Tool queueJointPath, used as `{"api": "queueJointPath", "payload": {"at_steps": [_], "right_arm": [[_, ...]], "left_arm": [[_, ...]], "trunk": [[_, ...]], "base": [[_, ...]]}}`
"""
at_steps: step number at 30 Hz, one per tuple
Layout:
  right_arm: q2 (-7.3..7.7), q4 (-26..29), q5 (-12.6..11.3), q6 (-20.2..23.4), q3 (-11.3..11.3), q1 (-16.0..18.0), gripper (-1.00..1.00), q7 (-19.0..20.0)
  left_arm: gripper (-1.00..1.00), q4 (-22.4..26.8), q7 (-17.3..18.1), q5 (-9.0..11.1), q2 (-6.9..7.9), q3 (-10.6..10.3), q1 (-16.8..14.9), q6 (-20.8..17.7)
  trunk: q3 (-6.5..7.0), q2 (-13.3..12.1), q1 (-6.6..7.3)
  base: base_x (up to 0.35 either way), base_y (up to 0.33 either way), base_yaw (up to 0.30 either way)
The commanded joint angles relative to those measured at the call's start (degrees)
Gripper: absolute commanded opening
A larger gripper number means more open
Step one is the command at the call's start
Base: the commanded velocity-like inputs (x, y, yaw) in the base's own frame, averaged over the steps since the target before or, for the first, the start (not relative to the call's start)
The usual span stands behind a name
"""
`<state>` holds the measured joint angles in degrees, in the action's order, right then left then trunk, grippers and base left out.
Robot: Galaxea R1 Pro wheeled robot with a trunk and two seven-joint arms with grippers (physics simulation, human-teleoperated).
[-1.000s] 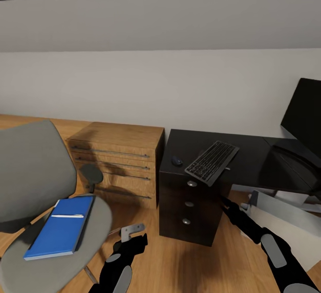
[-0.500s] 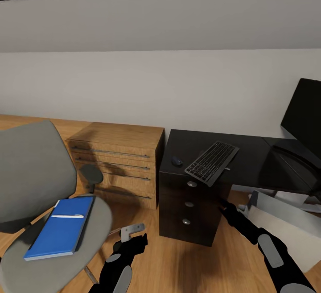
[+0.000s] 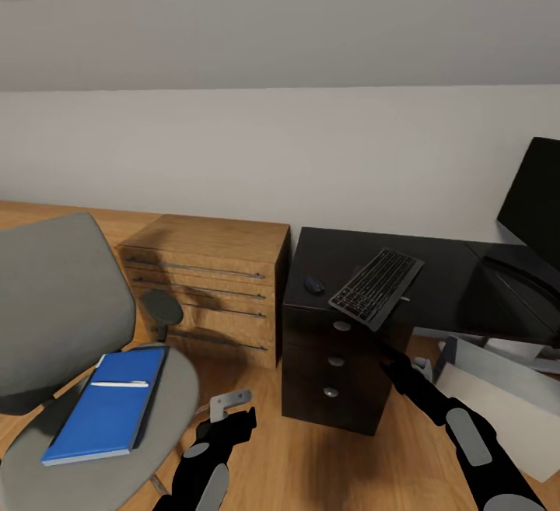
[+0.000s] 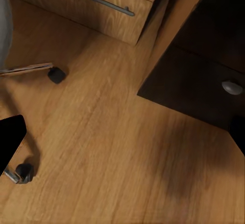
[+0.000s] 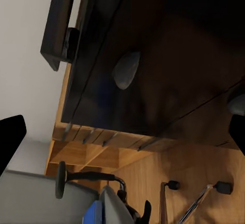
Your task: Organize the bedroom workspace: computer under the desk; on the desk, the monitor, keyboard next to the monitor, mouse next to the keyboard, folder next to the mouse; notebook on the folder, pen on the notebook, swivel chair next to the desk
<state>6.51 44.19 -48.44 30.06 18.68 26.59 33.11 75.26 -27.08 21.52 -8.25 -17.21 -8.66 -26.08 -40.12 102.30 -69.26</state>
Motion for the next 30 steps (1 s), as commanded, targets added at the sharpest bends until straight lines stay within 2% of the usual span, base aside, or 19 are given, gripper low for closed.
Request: {"api": "queueJointPath", "payload": {"at_steps": [1, 9, 19, 30], "right_arm": [[-0.01, 0.0, -0.44, 0.45, 0.14, 0.04, 1.0, -0.03], [-0.01, 0.1, -0.92, 0.44, 0.13, 0.04, 1.0, -0.29], [-0.01, 0.08, -0.95, 0.44, 0.12, 0.04, 1.0, -0.32], [-0.01, 0.11, -0.89, 0.44, 0.13, 0.04, 1.0, -0.32]], "left_arm": [[1.0, 0.07, -0.53, 0.6, 0.07, -0.1, -0.04, -0.1], [1.0, 0.07, -0.55, 0.56, 0.23, -0.1, -0.04, -0.11], [1.0, 0.07, -0.53, 0.62, 0.3, -0.1, -0.04, -0.09], [1.0, 0.07, -0.67, 0.63, 0.26, -0.16, -0.04, -0.11]], "trunk": [[-0.06, 0.03, -0.01], [-0.06, 0.03, -0.01], [-0.06, 0.03, -0.01], [1.92, -4.39, 2.41]], "base": [[0.115, 0.086, 0.0], [0.039, 0.036, 0.0], [0.075, 0.138, 0.0], [0.003, 0.004, 0.0]]}}
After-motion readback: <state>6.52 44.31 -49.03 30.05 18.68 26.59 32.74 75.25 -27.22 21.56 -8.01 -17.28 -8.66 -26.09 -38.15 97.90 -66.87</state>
